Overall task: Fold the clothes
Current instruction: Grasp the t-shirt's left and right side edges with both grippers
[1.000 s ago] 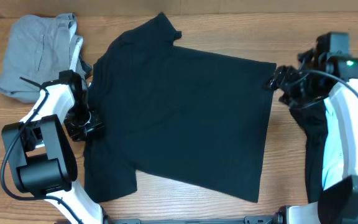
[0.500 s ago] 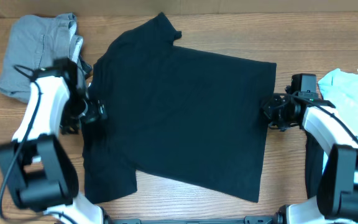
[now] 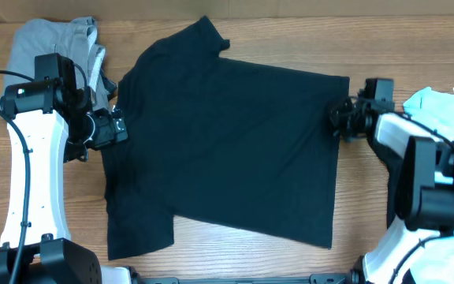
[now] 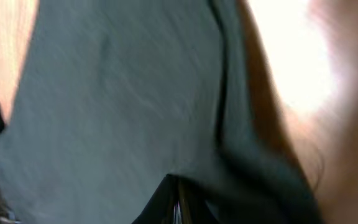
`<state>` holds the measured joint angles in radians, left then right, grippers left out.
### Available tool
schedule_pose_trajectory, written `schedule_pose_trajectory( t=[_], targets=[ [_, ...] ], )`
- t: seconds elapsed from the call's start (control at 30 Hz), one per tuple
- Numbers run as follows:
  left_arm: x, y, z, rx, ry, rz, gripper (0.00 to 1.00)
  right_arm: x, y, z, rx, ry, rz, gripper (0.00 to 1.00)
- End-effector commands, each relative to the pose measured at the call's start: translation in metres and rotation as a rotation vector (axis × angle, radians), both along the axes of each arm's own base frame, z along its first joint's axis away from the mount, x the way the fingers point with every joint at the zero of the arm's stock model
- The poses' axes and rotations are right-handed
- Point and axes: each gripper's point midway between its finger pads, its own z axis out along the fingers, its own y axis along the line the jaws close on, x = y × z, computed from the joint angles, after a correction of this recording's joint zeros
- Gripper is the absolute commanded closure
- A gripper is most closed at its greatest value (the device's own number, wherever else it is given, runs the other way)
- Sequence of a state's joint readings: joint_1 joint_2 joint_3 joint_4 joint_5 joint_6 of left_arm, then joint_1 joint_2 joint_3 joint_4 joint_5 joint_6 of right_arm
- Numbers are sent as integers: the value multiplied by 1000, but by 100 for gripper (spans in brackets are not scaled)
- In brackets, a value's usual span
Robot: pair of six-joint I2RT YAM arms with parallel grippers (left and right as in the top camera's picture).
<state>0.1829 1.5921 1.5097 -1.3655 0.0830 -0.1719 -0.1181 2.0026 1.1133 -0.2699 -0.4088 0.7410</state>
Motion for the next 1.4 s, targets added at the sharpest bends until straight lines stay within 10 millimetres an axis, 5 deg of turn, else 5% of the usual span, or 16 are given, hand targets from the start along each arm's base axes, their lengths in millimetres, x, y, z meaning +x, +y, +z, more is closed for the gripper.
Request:
schedule_pose_trajectory(
  t=[0.0, 0.2, 0.53, 0.6, 0.73, 0.83, 1.0, 1.17, 1.37],
  targets=[
    [2, -9, 8, -33, -29, -36, 0, -8, -18, -49, -71, 143, -58, 94],
    [-1, -9, 8, -35, -19, -35, 0, 25, -41, -1, -69, 134, -80, 96],
    [5, -8, 9, -28, -43, -51, 0, -10, -96, -1, -154, 242, -26, 96],
    [6, -8, 9, -27, -50, -50, 0, -11, -88, 3, -111, 207, 55, 89],
    [4, -9, 9, -29, -39, -50, 0, -28, -67, 6, -49, 216, 201, 50],
    [-3, -10, 8, -34, -13, -51, 0, -45, -50, 1, -42, 262, 283, 36],
    [-7, -10, 7, -34, 1, -65, 0, -50, -32, -11, -64, 275, 317, 63],
    [-7, -10, 7, -34, 1, -65, 0, -27, -51, -19, -205, 227, 245, 94],
    [-7, -10, 7, -35, 2, -64, 0, -2, -85, -12, -220, 144, 115, 96]
  ],
)
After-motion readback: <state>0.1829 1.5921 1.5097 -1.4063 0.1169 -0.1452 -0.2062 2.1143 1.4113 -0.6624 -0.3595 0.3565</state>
